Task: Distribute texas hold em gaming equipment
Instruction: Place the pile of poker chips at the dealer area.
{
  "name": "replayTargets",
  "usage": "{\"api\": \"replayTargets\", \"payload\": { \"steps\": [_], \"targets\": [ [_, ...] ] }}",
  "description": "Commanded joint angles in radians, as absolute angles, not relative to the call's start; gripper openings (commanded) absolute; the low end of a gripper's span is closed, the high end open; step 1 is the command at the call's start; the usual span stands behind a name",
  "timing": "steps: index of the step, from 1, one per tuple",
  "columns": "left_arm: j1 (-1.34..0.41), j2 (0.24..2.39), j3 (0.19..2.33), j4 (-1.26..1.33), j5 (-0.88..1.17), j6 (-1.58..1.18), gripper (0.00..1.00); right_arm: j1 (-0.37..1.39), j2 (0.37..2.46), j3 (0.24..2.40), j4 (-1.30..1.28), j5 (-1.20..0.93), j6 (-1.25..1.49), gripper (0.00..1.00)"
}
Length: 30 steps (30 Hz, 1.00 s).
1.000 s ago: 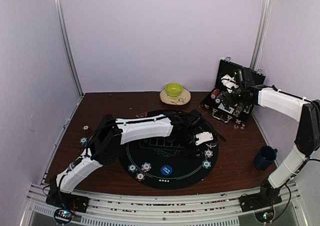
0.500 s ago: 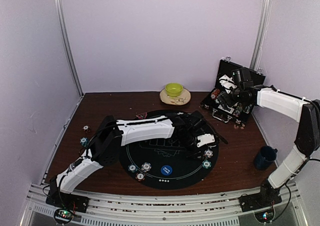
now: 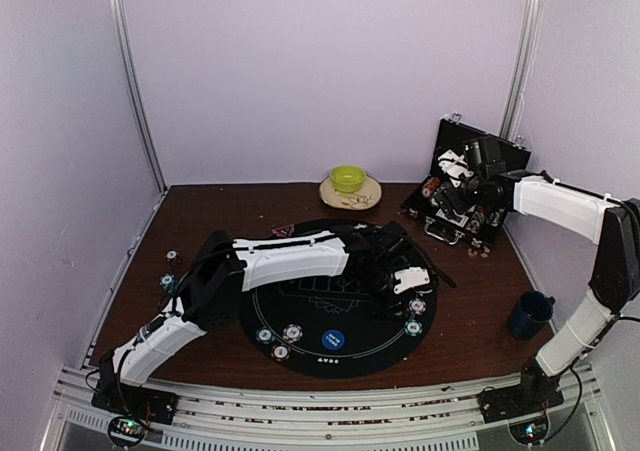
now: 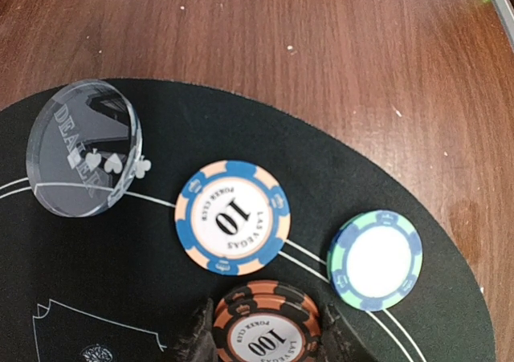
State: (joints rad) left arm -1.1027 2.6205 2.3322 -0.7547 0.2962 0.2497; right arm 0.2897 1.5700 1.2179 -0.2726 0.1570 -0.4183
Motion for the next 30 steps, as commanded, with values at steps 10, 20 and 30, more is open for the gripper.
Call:
{"api": "replayTargets", "payload": {
  "steps": [10, 20, 30],
  "targets": [
    [-1.114, 2.632, 2.351, -0.769, 0.334, 0.258, 0.49, 0.303, 1.572, 1.207, -0.258, 0.182, -0.423, 1.0],
    [-1.114, 2.599, 2.375, -0.78, 0.301, 0.262, 0.55, 0.305, 1.574, 1.207, -0.257, 0.183, -0.422, 1.0],
    [-1.113, 2.546, 2.386, -0.788, 0.222, 0.277, 0.79, 0.306, 1.574, 1.207, -0.259, 0.185, -0.422, 1.0]
  ]
}}
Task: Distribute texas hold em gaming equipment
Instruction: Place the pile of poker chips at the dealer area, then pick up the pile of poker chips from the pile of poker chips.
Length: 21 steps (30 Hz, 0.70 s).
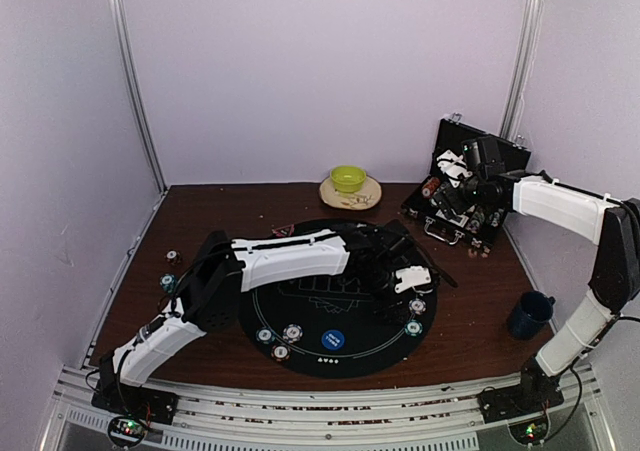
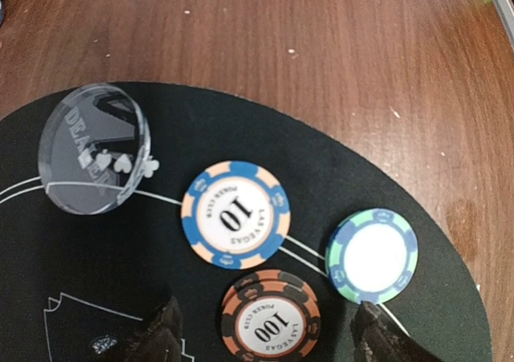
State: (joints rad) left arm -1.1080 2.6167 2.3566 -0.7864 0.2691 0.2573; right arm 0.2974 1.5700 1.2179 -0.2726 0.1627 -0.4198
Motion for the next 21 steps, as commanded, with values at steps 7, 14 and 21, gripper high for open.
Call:
{"api": "replayTargets", "payload": {
  "steps": [7, 14, 21],
  "targets": [
    [-1.085, 2.457, 2.298, -0.779, 0.138, 0.301, 0.98, 0.307, 1.576, 1.207, -0.259, 0.185, -0.423, 1.0],
    [-0.956, 2.166, 1.977, -0.66, -0.03, 0.358, 0.98, 0.31, 1.585, 1.209, -0.258, 0.181, -0.414, 1.0],
    [-0.667, 1.971, 1.807, -0.732, -0.093, 0.369, 0.98, 0.34, 1.607, 1.216, -0.262, 0.196, -0.413, 1.0]
  ]
}}
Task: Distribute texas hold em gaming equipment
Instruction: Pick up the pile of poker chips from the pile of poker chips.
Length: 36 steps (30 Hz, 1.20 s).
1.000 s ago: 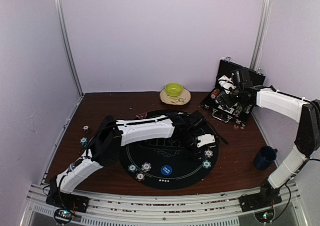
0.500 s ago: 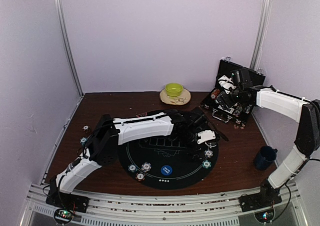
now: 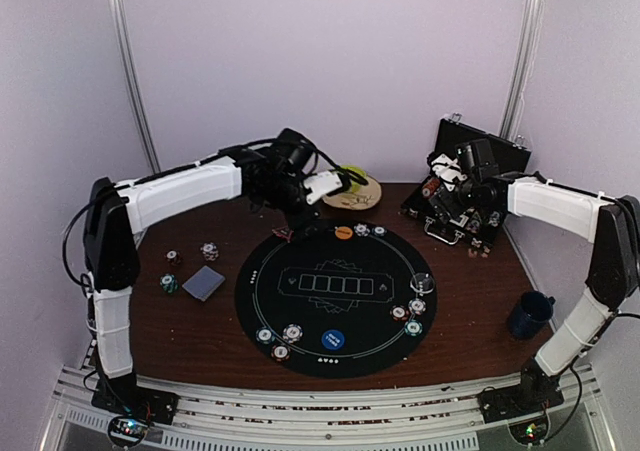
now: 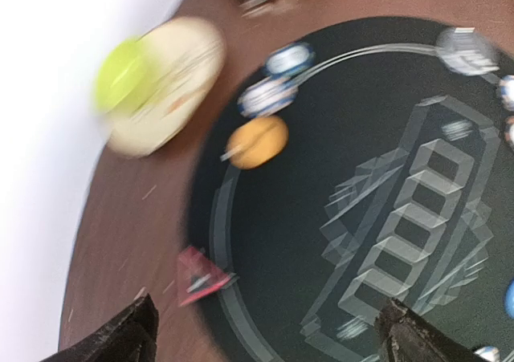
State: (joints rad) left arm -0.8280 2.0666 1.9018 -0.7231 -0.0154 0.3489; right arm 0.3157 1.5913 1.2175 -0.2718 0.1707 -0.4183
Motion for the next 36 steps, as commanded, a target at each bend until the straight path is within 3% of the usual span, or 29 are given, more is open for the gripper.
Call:
{"api": "replayTargets", "payload": {
  "steps": [1, 10, 19, 36],
  "targets": [
    [-0.623, 1.946, 1.77, -0.74, -0.1, 0.367, 0.98, 0.345, 1.608, 1.216, -0.261, 0.197, -0.414, 1.0],
    [-0.264, 1.698, 1.453, -0.677, -0.025, 0.343, 0.98, 0.384, 1.625, 1.217, -0.26, 0.21, -0.414, 1.0],
    [0.07, 1.648, 1.292, -0.664, 0.132, 0.332, 0.98, 0.409, 1.647, 1.225, -0.27, 0.219, -0.41, 1.0],
    [0.116, 1.698, 1.169, -0.61, 0.191, 0.32, 0.98, 0.441, 1.63, 1.224, -0.265, 0.236, -0.409, 1.0]
  ]
}}
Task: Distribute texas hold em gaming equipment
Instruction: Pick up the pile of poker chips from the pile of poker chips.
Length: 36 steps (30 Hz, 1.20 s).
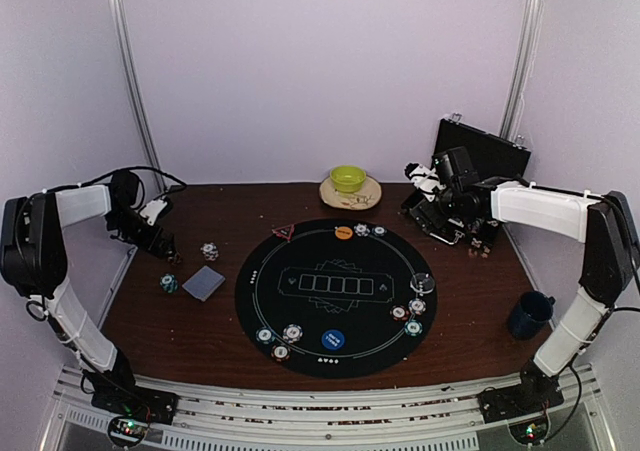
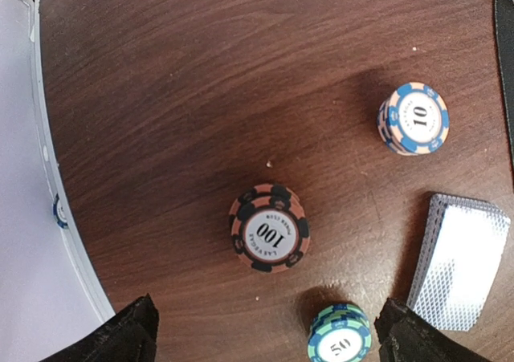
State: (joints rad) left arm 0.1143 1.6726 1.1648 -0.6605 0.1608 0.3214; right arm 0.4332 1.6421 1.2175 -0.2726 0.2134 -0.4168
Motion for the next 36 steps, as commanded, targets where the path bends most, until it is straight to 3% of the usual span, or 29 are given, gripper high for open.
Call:
{"api": "replayTargets", "payload": {
  "steps": [1, 21, 36],
  "targets": [
    [0.115, 1.709, 1.181, -0.604, 0.188, 0.325, 0.98, 0.443, 1.629, 1.224, -0.265, 0.235, -0.411, 1.0],
    [0.114, 1.894, 1.288, -0.593, 0.226, 0.331, 0.8, 0.452, 1.63, 1.219, -0.255, 0.272, -0.419, 1.0],
    [0.094, 1.909, 1.273, -0.584, 0.212, 0.324, 0.67, 0.458, 1.627, 1.216, -0.25, 0.285, -0.422, 1.0]
  ]
}}
